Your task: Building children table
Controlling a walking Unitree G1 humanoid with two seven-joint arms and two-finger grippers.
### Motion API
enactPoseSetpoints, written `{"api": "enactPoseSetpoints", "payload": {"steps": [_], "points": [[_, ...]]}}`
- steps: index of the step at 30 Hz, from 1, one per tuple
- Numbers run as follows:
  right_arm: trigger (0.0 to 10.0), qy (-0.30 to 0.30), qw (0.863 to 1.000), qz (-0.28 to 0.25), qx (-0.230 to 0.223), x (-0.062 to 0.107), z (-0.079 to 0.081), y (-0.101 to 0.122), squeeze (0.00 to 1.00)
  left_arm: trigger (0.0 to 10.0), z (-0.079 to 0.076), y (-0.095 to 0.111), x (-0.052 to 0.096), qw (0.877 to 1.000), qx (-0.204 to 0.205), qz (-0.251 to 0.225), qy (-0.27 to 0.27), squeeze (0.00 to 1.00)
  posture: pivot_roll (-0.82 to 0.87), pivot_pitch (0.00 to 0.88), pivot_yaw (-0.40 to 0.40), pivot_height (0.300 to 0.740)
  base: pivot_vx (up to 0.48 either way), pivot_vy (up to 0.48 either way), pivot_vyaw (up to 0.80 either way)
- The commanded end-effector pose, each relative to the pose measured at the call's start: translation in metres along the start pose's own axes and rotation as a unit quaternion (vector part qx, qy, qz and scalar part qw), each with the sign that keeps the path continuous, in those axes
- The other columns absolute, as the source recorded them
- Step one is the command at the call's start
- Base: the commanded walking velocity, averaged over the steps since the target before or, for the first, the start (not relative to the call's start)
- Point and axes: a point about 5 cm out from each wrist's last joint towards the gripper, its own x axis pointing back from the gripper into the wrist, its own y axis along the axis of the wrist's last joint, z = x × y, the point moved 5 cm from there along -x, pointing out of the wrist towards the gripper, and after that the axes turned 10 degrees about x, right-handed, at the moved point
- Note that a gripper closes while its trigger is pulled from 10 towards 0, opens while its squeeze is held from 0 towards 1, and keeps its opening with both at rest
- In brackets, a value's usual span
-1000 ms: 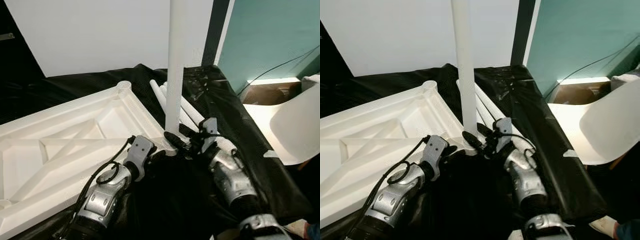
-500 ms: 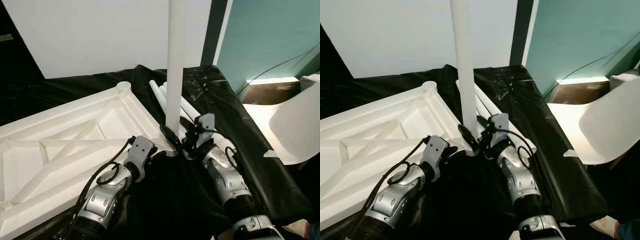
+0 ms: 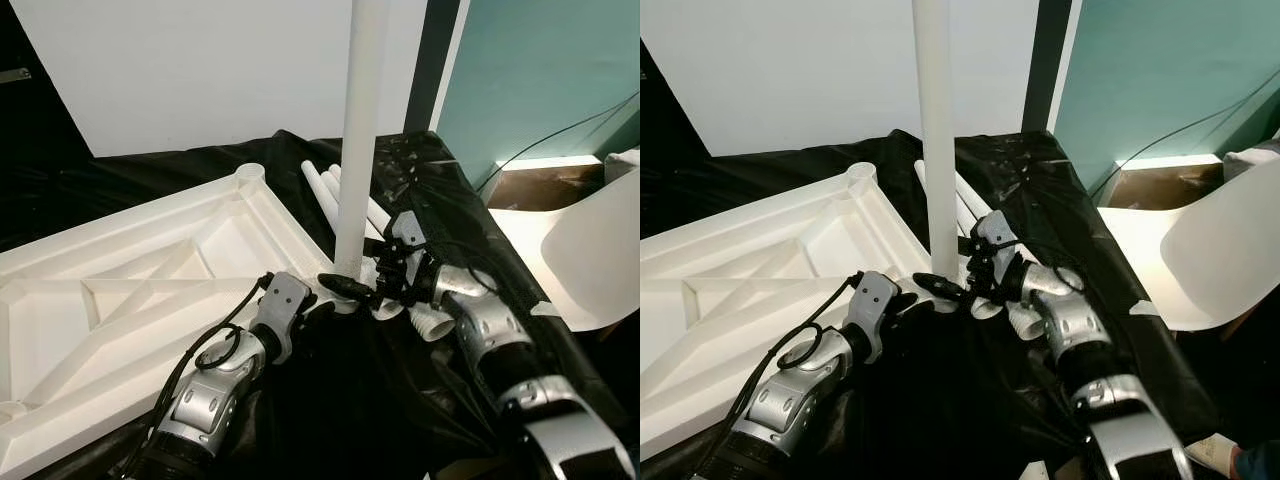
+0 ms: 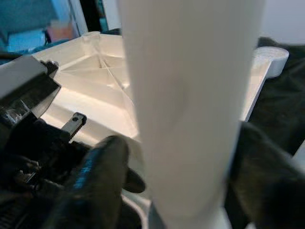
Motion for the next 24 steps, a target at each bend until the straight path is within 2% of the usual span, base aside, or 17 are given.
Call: {"api": "enactPoseSetpoints", "payload": {"steps": [1,7,11,17,18,19,20,21,22,24], "points": [[0.0,0.043,0.999,-0.008,0.012,-0.008,0.009,0.006,0.00,10.0,-0.018,-0.038,0.001,0.996,0.041,0.063,-0.055,0.00,0.17,0.000,-0.034,0.740,0.000,0.000,0.00],[0.0,0.065,0.998,0.008,0.001,-0.008,0.008,0.001,0.00,10.0,-0.018,-0.038,0.001,0.996,0.042,0.062,-0.052,0.00,0.17,0.000,-0.037,0.740,0.000,0.000,0.00],[0.0,0.056,0.998,0.003,-0.030,-0.006,0.005,-0.001,0.00,10.0,-0.018,-0.038,0.002,0.996,0.042,0.062,-0.051,0.00,0.17,0.000,-0.035,0.740,0.000,0.000,0.00],[0.0,0.046,0.998,-0.002,-0.039,-0.007,0.005,-0.001,0.00,10.0,-0.018,-0.039,0.002,0.996,0.042,0.063,-0.052,0.00,0.17,0.000,-0.034,0.740,0.000,0.000,0.00],[0.0,-0.087,0.995,-0.035,-0.032,-0.009,-0.016,0.009,0.00,10.0,-0.018,-0.038,0.002,0.996,0.041,0.062,-0.052,0.00,0.17,0.000,-0.035,0.740,0.000,0.000,0.00],[0.0,-0.201,0.977,-0.059,-0.034,-0.006,-0.025,0.014,0.00,10.0,-0.018,-0.038,0.002,0.996,0.041,0.063,-0.052,0.00,0.17,0.000,-0.032,0.740,0.000,0.000,0.00],[0.0,-0.201,0.977,-0.059,-0.034,-0.006,-0.025,0.014,0.00,10.0,-0.018,-0.038,0.002,0.996,0.041,0.063,-0.052,0.00,0.17,0.000,-0.032,0.740,0.000,0.000,0.00],[0.0,-0.278,0.957,-0.076,-0.032,0.001,-0.026,0.017,0.00,10.0,-0.018,-0.038,0.002,0.996,0.040,0.063,-0.052,0.00,0.17,0.000,-0.032,0.740,0.000,0.000,0.00],[0.0,-0.324,0.942,-0.083,-0.030,0.006,-0.023,0.018,0.00,10.0,-0.019,-0.038,0.002,0.996,0.040,0.063,-0.053,0.00,0.17,0.000,-0.029,0.740,0.000,0.000,0.00],[0.0,-0.324,0.942,-0.083,-0.030,0.006,-0.023,0.018,0.00,10.0,-0.019,-0.038,0.002,0.996,0.040,0.063,-0.053,0.00,0.17,0.000,-0.029,0.740,0.000,0.000,0.00]]}}
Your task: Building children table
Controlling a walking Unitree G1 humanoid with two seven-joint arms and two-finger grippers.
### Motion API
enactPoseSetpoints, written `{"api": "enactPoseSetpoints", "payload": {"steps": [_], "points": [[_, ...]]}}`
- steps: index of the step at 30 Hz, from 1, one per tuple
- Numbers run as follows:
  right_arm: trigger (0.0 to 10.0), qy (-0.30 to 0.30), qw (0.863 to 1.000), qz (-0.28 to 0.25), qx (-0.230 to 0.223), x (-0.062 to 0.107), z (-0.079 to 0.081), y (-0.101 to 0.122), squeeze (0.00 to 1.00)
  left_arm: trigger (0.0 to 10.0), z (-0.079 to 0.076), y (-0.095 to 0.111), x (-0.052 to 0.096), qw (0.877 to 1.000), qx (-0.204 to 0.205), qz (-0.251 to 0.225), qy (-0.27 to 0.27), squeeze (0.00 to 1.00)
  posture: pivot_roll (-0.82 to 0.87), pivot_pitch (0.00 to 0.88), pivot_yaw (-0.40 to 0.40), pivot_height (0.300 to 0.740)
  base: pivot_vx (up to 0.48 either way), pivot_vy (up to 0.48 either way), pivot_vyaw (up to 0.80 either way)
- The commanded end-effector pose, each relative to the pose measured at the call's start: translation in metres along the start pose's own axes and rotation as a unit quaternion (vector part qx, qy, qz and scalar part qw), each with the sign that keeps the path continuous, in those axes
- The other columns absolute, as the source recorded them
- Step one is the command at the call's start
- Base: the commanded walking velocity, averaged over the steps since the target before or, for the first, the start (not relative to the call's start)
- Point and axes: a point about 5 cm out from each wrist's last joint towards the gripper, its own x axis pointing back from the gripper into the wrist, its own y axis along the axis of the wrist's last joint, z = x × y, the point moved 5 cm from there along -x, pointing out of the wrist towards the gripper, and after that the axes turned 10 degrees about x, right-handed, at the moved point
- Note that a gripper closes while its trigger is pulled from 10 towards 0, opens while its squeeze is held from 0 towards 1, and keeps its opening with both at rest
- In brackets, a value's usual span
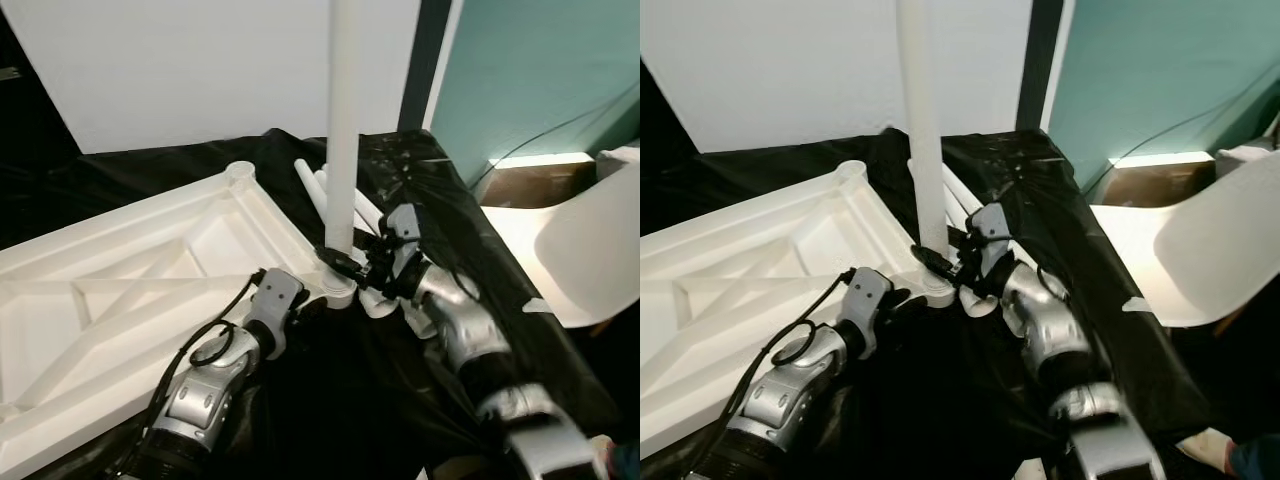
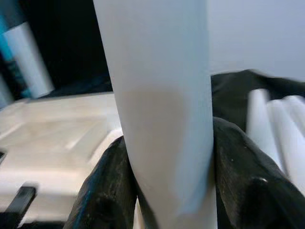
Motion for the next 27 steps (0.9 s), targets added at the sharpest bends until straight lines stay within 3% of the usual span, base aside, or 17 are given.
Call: {"api": "enactPoseSetpoints", "payload": {"steps": [1,6,11,12,13,15,16,20,21,27], "points": [[0.0,-0.082,0.996,-0.036,0.020,0.000,-0.023,0.020,0.00,10.0,-0.028,-0.037,-0.001,0.995,0.034,0.062,-0.068,0.00,0.17,0.000,-0.027,0.740,0.000,0.000,0.00],[0.0,-0.119,0.992,-0.033,0.032,-0.002,-0.030,0.021,0.00,10.0,-0.027,-0.038,0.000,0.995,0.032,0.065,-0.070,0.00,0.17,0.000,-0.023,0.740,0.000,0.000,0.00],[0.0,-0.126,0.991,-0.026,0.038,-0.003,-0.026,0.020,0.00,10.0,-0.026,-0.037,0.000,0.995,0.031,0.066,-0.069,0.00,0.17,0.000,-0.023,0.740,0.000,0.000,0.00],[4.4,-0.104,0.994,-0.018,0.035,-0.005,-0.018,0.017,0.00,10.0,-0.025,-0.037,0.000,0.995,0.031,0.065,-0.069,0.00,0.17,0.000,-0.025,0.740,0.000,0.000,0.00],[10.0,-0.075,0.997,-0.005,0.028,-0.007,-0.009,0.012,0.89,10.0,-0.025,-0.037,0.000,0.995,0.031,0.065,-0.069,0.00,0.17,0.000,-0.027,0.740,0.000,0.000,0.00],[10.0,-0.053,0.998,0.005,0.022,-0.008,-0.003,0.008,0.89,10.0,-0.025,-0.037,0.000,0.995,0.031,0.066,-0.069,0.00,0.17,0.000,-0.027,0.740,0.000,0.000,0.00],[10.0,-0.036,0.999,0.012,0.017,-0.009,0.000,0.005,1.00,10.0,-0.025,-0.037,0.000,0.995,0.031,0.066,-0.068,0.00,0.17,0.000,-0.028,0.740,0.000,0.000,0.00],[10.0,0.000,0.999,0.031,0.021,-0.008,0.004,-0.004,1.00,10.0,-0.026,-0.038,0.000,0.995,0.032,0.066,-0.068,0.00,0.17,0.000,-0.029,0.740,0.000,0.000,0.00],[10.0,0.019,0.999,0.040,0.027,-0.006,0.004,-0.008,0.00,10.0,-0.026,-0.038,0.000,0.995,0.033,0.065,-0.068,0.00,0.17,0.000,-0.029,0.740,0.000,0.000,0.00],[10.0,0.109,0.990,0.077,0.054,0.000,0.004,-0.023,0.00,10.0,-0.025,-0.038,-0.001,0.995,0.034,0.066,-0.069,0.00,0.16,0.000,-0.023,0.740,0.000,0.000,0.00]]}}
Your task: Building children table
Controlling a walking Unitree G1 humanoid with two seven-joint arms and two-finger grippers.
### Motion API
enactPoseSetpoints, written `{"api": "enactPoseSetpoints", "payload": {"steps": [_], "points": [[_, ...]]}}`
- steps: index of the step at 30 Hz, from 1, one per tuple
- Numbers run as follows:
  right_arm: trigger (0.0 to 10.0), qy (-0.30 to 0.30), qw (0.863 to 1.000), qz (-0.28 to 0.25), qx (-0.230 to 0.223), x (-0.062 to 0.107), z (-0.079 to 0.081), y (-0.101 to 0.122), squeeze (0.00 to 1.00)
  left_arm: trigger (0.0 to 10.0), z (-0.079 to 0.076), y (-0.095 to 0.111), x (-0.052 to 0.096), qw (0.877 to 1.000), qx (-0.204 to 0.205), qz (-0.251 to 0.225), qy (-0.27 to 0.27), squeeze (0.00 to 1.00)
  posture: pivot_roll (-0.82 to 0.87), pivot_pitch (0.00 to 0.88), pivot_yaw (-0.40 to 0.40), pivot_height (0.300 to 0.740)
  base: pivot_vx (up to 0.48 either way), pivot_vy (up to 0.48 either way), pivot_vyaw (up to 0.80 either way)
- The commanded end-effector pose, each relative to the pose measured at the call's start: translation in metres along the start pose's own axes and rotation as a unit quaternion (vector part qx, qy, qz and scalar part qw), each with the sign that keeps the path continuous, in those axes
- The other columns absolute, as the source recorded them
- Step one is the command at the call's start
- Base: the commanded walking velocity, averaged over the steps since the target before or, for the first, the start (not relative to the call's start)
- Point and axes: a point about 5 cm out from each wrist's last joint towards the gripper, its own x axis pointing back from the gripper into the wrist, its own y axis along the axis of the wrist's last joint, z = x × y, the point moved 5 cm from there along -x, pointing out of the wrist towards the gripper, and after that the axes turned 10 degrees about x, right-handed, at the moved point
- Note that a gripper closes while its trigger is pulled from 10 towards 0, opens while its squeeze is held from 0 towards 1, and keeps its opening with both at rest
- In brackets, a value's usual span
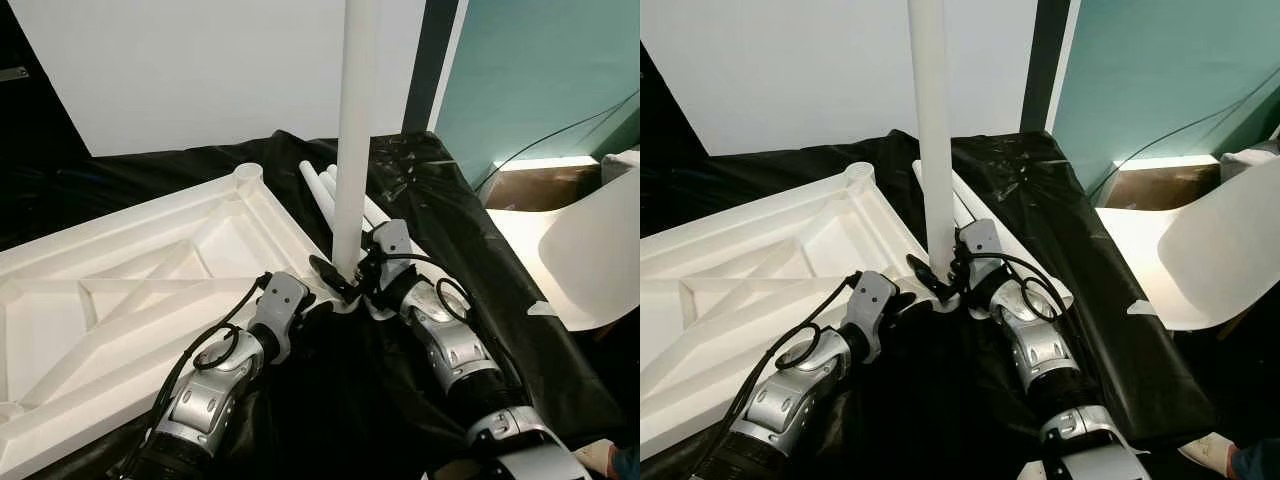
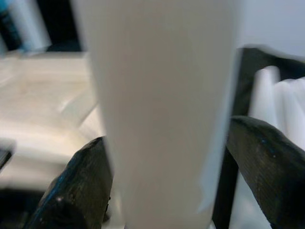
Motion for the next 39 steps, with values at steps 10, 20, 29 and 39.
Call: {"api": "enactPoseSetpoints", "payload": {"steps": [10,20,29,39], "points": [[0.0,0.134,0.988,0.021,0.076,0.003,-0.008,-0.003,0.00,10.0,-0.018,-0.039,0.001,0.995,0.037,0.067,-0.058,0.00,0.16,0.000,-0.020,0.740,0.000,0.000,0.00],[0.0,0.202,0.973,0.061,0.088,0.009,-0.011,-0.010,0.00,10.0,-0.019,-0.040,0.002,0.995,0.039,0.067,-0.056,0.00,0.16,0.000,-0.023,0.740,0.000,0.000,0.00],[0.0,0.090,0.996,-0.010,0.006,0.000,-0.005,-0.001,0.00,10.0,-0.019,-0.040,0.001,0.995,0.041,0.065,-0.057,0.00,0.16,0.000,-0.025,0.740,0.000,0.000,0.00],[0.0,-0.155,0.980,-0.112,-0.054,0.000,-0.013,0.031,0.00,10.0,-0.020,-0.039,0.002,0.995,0.038,0.067,-0.061,0.00,0.16,0.000,-0.016,0.740,0.000,0.000,0.00]]}}
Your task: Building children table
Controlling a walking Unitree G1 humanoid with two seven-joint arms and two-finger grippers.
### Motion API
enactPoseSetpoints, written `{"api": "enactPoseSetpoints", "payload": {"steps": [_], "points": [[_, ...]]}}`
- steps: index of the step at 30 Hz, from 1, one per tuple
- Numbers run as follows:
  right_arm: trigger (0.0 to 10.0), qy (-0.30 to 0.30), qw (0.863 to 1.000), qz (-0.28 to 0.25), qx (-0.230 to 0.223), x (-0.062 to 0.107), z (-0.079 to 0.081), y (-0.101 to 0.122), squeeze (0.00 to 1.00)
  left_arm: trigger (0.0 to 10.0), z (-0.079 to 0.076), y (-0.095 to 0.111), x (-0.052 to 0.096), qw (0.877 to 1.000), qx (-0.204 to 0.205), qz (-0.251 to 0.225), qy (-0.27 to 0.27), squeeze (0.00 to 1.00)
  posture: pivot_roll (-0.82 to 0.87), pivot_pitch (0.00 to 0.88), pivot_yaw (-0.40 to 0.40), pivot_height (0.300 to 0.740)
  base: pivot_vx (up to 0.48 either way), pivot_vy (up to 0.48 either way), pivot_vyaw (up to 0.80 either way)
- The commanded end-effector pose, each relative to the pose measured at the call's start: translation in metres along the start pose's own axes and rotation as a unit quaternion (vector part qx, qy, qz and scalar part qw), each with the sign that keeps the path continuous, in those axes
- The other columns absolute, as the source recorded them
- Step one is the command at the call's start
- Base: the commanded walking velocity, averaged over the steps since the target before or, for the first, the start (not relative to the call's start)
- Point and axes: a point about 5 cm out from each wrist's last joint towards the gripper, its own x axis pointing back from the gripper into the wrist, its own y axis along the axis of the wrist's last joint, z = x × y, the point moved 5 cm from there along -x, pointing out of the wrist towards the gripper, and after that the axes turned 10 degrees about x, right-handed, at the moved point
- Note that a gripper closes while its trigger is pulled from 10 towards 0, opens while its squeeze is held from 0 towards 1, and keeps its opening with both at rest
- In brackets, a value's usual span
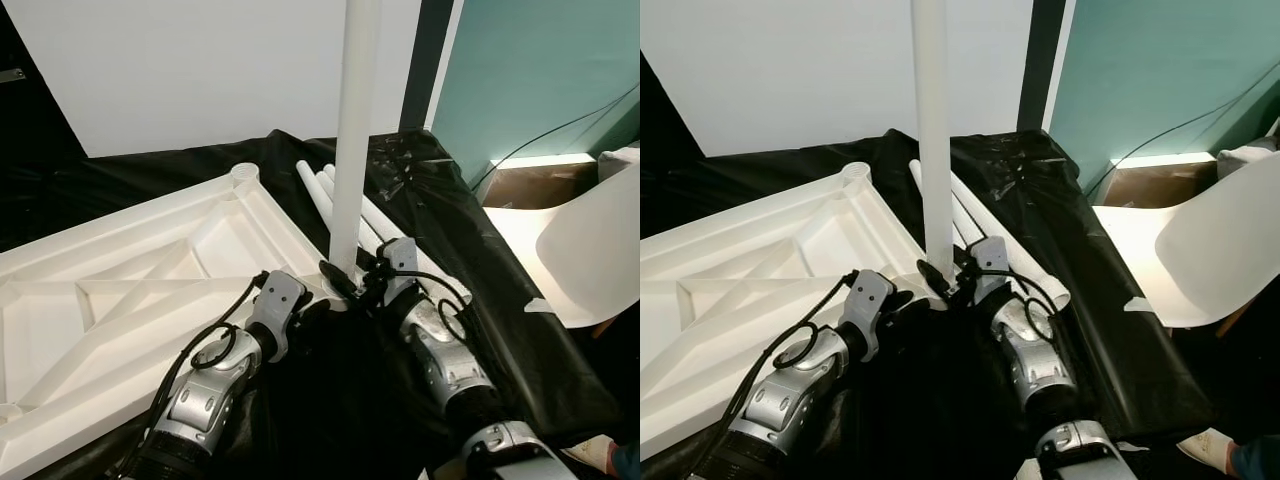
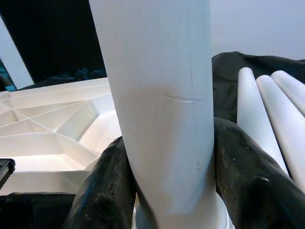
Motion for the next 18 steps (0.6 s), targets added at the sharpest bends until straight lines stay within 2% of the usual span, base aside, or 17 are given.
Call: {"api": "enactPoseSetpoints", "payload": {"steps": [1,4,9,10,11,12,13,14,16,17,18], "points": [[0.0,-0.069,0.995,-0.067,0.013,-0.013,-0.021,0.037,0.00,10.0,-0.024,-0.038,0.000,0.995,0.036,0.068,-0.067,0.00,0.16,0.000,-0.016,0.740,0.000,0.000,0.00],[0.0,-0.091,0.994,-0.059,0.018,-0.013,-0.027,0.036,0.00,10.0,-0.024,-0.038,0.000,0.995,0.035,0.067,-0.066,0.00,0.16,0.000,-0.016,0.740,0.000,0.000,0.00],[0.0,-0.092,0.994,-0.050,0.019,-0.012,-0.023,0.033,0.00,10.0,-0.025,-0.037,-0.001,0.995,0.037,0.066,-0.065,0.00,0.17,0.000,-0.025,0.740,0.000,0.000,0.00],[4.9,-0.075,0.996,-0.043,0.020,-0.013,-0.017,0.031,0.00,10.0,-0.024,-0.037,-0.001,0.995,0.038,0.065,-0.064,0.00,0.17,0.000,-0.026,0.740,0.000,0.000,0.00],[4.9,-0.075,0.996,-0.043,0.020,-0.013,-0.017,0.031,0.00,10.0,-0.024,-0.037,-0.001,0.995,0.038,0.065,-0.064,0.00,0.17,0.000,-0.026,0.740,0.000,0.000,0.00],[10.0,-0.051,0.998,-0.037,0.021,-0.015,-0.010,0.029,0.29,10.0,-0.024,-0.037,-0.001,0.995,0.039,0.065,-0.064,0.00,0.16,0.000,-0.026,0.740,0.000,0.000,0.00],[10.0,-0.026,0.999,-0.030,0.016,-0.016,-0.003,0.027,1.00,10.0,-0.024,-0.037,-0.001,0.995,0.039,0.065,-0.063,0.00,0.16,0.000,-0.026,0.740,0.000,0.000,0.00],[10.0,0.009,1.000,-0.013,0.018,-0.016,0.002,0.021,1.00,10.0,-0.024,-0.037,-0.001,0.995,0.039,0.065,-0.063,0.00,0.16,0.000,-0.026,0.740,0.000,0.000,0.00],[10.0,0.031,0.999,-0.002,0.019,-0.016,0.005,0.016,1.00,10.0,-0.024,-0.037,-0.001,0.995,0.038,0.065,-0.063,0.00,0.16,0.000,-0.026,0.740,0.000,0.000,0.00],[10.0,0.052,0.998,0.011,0.023,-0.016,0.005,0.012,0.76,10.0,-0.024,-0.037,-0.001,0.995,0.038,0.065,-0.063,0.00,0.16,0.000,-0.023,0.740,0.000,0.000,0.00],[10.0,0.052,0.998,0.011,0.023,-0.016,0.005,0.012,0.76,10.0,-0.024,-0.037,-0.001,0.995,0.038,0.065,-0.063,0.00,0.16,0.000,-0.023,0.740,0.000,0.000,0.00]]}}
